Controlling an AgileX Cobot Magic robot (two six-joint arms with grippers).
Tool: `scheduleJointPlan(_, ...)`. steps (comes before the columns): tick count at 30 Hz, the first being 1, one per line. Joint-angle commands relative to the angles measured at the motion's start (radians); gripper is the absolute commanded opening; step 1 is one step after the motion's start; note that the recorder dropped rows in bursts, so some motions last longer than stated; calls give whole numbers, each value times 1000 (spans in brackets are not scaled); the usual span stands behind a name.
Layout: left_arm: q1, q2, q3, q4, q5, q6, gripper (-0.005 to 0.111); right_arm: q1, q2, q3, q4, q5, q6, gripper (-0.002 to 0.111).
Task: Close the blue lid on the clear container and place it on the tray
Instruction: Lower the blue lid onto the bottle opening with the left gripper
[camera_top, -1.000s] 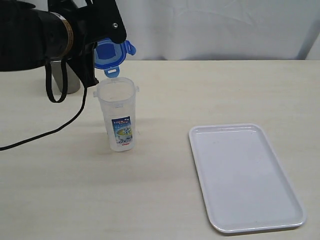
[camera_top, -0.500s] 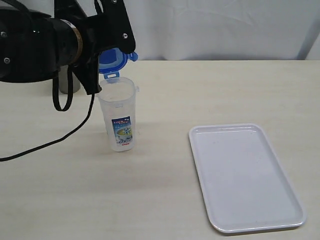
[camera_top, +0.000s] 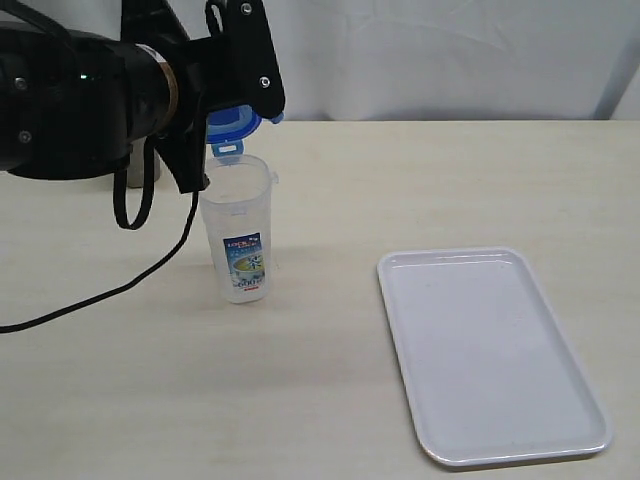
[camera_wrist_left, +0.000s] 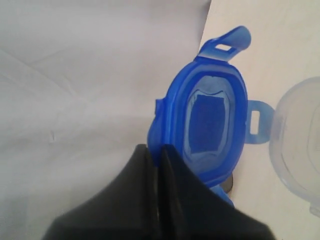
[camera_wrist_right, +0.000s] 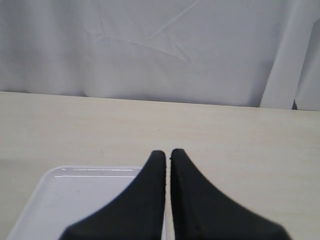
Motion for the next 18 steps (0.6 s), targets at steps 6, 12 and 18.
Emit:
scheduleJointPlan(6, -3, -8, 5, 54, 6, -12, 0, -2, -2, 1, -8, -6, -3, 4)
scheduleJointPlan(12, -13, -8, 5, 75, 23, -24, 0, -2, -2, 1, -8, -6, -3, 4)
scheduleJointPlan(18, -84, -8, 116, 342, 98, -263, 0, -2, -2, 1, -3, -6, -3, 4)
